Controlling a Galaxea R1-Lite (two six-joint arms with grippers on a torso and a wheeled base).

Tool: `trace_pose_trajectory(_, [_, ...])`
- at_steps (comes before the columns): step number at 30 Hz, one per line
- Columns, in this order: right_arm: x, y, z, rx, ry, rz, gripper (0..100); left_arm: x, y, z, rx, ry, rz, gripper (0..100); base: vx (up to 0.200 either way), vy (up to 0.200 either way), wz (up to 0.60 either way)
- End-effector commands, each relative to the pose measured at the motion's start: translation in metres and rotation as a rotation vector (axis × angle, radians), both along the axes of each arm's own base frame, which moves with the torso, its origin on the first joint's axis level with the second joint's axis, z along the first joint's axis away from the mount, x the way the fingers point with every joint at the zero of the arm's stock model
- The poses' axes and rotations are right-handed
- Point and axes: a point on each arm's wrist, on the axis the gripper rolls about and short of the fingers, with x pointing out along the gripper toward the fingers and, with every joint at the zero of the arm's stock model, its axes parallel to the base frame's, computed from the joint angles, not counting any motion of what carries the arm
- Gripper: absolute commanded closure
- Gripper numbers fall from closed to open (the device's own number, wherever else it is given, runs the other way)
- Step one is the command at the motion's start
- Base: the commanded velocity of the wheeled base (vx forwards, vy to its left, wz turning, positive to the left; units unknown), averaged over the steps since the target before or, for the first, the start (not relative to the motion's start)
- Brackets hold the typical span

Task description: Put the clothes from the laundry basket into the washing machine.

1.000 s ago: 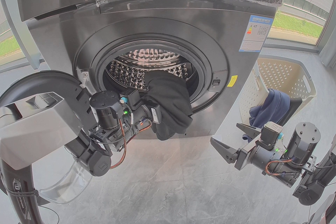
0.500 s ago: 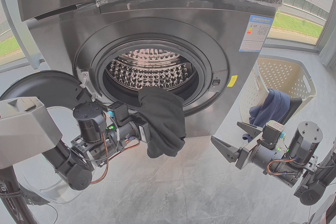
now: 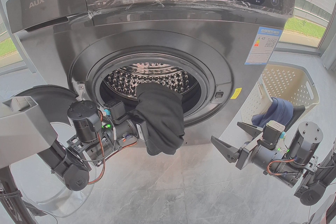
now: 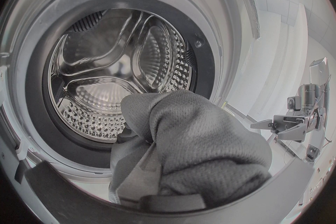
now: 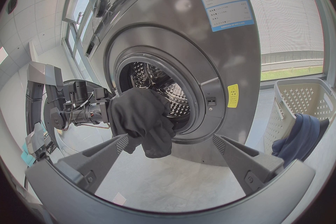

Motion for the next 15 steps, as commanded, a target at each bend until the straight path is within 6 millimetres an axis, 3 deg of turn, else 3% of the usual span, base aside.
trace_pose_trajectory(1, [0.000, 0.000, 0.000, 0.000, -0.001, 0.002, 0, 0.002, -0.002, -0.004, 0.007, 0.004, -0.002, 100, 0.000, 0.000, 0.00])
trace_pose_trajectory(9, [-0.003, 0.003, 0.001, 0.003, -0.001, 0.016, 0, 0.019, -0.014, -0.016, 0.016, 0.002, -0.003, 100, 0.000, 0.000, 0.00])
trace_pose_trajectory(10, [-0.003, 0.004, 0.000, 0.002, 0.000, 0.017, 0, 0.034, -0.024, -0.026, 0.043, -0.024, 0.006, 100, 0.000, 0.000, 0.00])
trace_pose_trajectory(15, [-0.003, 0.004, 0.000, 0.002, 0.000, 0.017, 0, 0.064, -0.037, -0.032, 0.031, -0.056, 0.016, 100, 0.000, 0.000, 0.00])
